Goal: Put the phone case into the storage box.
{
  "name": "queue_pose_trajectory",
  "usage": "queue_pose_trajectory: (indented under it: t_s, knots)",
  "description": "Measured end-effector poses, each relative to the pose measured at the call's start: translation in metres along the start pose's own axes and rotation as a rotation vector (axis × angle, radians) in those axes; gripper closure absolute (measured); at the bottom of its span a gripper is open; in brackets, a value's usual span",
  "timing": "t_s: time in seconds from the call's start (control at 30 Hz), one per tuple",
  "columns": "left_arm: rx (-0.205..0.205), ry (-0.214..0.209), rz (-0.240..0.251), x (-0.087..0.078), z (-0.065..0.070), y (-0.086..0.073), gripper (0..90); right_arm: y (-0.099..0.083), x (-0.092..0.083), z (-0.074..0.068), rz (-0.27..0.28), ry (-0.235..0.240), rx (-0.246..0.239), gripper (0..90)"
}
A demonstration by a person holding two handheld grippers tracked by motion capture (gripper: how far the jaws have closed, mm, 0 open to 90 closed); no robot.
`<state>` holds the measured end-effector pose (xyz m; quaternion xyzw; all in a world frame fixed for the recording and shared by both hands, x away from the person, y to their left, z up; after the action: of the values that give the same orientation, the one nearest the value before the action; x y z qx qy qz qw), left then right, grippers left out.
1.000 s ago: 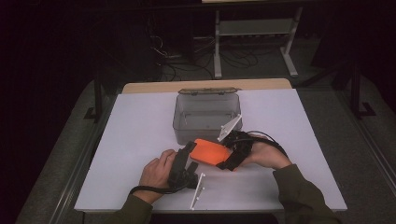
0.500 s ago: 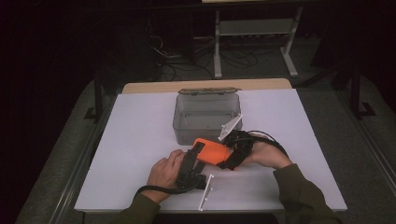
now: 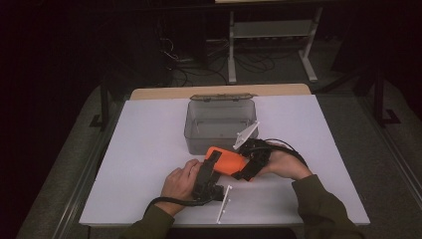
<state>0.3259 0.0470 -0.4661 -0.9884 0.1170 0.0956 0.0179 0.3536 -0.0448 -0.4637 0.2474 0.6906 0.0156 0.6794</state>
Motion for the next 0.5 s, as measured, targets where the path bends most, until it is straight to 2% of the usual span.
queue_pose_trajectory:
  t_s: [0.07,0.23,0.5]
  knots:
    - [-0.013,0.008,0.009,0.0004,-0.0007,0.0003,12.0,-0.0001,0.0000,0.0000,0.000,-0.001,0.000,15.4]
    - [0.001,0.008,-0.002,-0.0006,0.0000,0.0006,15.1,0.0000,0.0008,-0.0003,-0.002,0.001,0.004,15.3]
    - [-0.015,0.013,0.000,0.0008,0.0027,0.0024,20.3,0.0003,0.0015,-0.0005,-0.003,0.000,0.002,15.3]
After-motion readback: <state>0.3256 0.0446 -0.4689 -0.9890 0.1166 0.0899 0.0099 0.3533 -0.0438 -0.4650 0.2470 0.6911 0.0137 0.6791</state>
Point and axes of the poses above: each handheld gripper's, and its own axes: x roughly forward along the jaws, y roughly out of its top, z roughly to its right, the point moved 9 cm from there along x, roughly forward along the jaws, and after that the axes turned 12 degrees about -z, right-handed, at the moved point
